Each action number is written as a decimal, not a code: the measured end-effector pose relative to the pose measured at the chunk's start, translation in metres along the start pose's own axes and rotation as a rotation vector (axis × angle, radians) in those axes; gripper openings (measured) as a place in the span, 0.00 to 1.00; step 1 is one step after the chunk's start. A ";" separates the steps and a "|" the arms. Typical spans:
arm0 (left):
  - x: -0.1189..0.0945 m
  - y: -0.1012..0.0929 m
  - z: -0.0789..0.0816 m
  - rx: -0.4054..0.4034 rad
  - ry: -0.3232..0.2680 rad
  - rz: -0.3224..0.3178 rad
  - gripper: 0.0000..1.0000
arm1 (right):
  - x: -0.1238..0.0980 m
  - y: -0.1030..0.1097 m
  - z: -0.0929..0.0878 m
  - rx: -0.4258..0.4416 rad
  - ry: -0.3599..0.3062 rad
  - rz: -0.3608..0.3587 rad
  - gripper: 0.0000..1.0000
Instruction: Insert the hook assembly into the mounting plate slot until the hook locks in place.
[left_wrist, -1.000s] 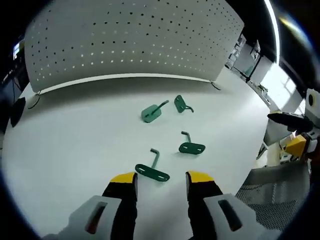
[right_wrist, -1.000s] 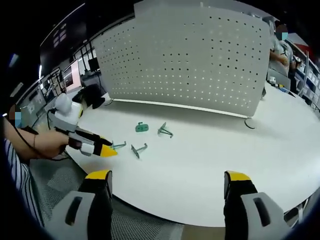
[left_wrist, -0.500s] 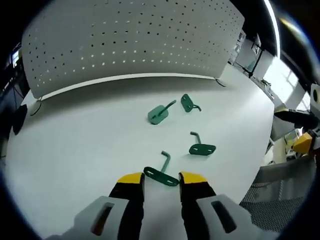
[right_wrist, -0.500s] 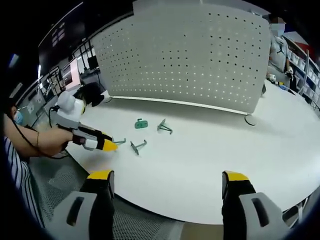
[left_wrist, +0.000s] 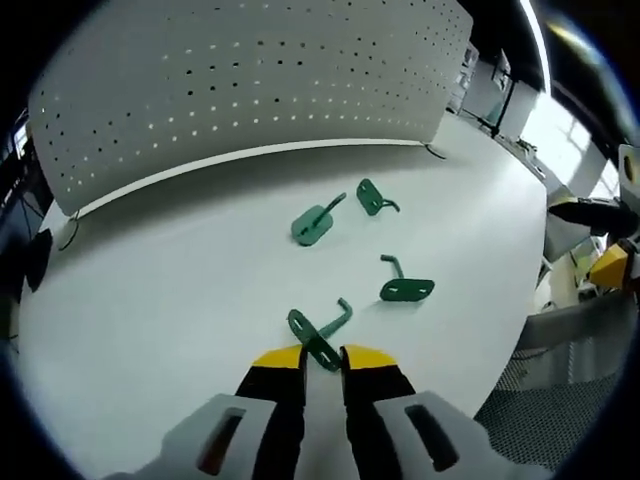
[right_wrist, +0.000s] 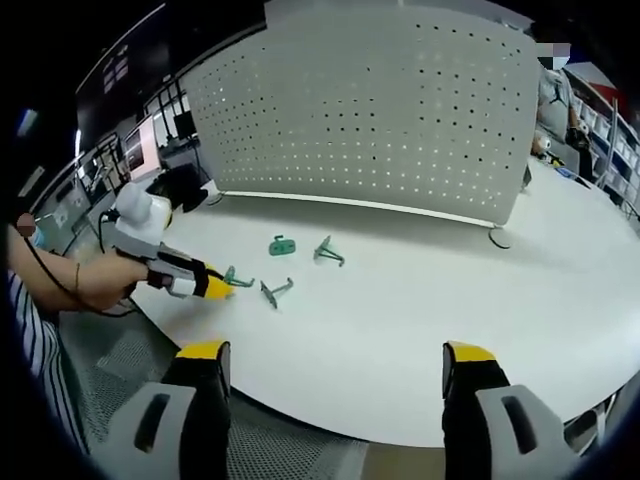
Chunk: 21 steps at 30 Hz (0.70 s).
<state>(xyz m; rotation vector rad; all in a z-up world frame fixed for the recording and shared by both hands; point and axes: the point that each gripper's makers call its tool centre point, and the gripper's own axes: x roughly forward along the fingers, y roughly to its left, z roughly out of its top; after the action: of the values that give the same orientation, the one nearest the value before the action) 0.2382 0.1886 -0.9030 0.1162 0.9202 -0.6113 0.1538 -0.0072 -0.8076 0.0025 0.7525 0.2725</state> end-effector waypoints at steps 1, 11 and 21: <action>0.000 0.000 0.000 0.003 0.002 0.001 0.13 | 0.000 0.000 0.000 -0.008 -0.001 -0.001 0.84; 0.002 0.007 0.002 0.020 0.010 0.018 0.07 | 0.000 0.001 -0.001 -0.014 0.000 0.005 0.84; 0.000 0.006 0.003 0.083 0.022 0.023 0.02 | 0.001 0.001 -0.002 -0.018 0.008 0.011 0.84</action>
<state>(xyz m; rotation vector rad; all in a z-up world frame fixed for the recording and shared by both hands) 0.2438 0.1926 -0.9024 0.2078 0.9135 -0.6284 0.1524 -0.0062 -0.8095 -0.0119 0.7579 0.2900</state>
